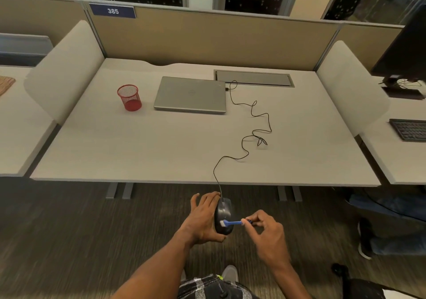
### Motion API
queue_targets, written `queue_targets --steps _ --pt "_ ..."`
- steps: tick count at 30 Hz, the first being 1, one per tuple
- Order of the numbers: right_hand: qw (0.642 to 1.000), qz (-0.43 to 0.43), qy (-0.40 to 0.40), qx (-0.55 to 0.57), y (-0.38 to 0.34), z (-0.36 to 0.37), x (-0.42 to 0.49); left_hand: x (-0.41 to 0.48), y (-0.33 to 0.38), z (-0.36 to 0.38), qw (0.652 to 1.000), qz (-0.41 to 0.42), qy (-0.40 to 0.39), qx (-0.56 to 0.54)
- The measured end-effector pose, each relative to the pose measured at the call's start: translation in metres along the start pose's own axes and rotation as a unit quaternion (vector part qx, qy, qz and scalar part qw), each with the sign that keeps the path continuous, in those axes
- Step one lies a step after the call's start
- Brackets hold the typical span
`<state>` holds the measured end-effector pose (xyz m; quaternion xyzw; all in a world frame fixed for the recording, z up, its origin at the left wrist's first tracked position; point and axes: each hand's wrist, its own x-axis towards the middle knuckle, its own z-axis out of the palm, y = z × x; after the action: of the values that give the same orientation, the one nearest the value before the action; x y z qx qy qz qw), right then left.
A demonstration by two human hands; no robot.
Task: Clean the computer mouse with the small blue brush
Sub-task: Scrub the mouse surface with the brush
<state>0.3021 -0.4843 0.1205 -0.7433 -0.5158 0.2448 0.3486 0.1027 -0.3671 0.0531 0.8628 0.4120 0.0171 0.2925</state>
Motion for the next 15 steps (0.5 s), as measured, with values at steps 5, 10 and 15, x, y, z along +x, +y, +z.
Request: queue_targets --steps 5,10,15 --pt "0.996 0.003 0.084 -0.035 0.002 0.001 -0.006 0.001 0.0 0.002 1.0 0.003 0.002 -0.013" --pt "0.999 -0.028 -0.013 -0.035 0.005 -0.002 -0.015 0.001 0.001 0.002 1.0 0.005 0.006 -0.012" --pt "0.995 0.022 0.086 -0.039 0.011 -0.009 -0.019 0.0 -0.001 0.001 1.0 0.002 0.017 -0.026"
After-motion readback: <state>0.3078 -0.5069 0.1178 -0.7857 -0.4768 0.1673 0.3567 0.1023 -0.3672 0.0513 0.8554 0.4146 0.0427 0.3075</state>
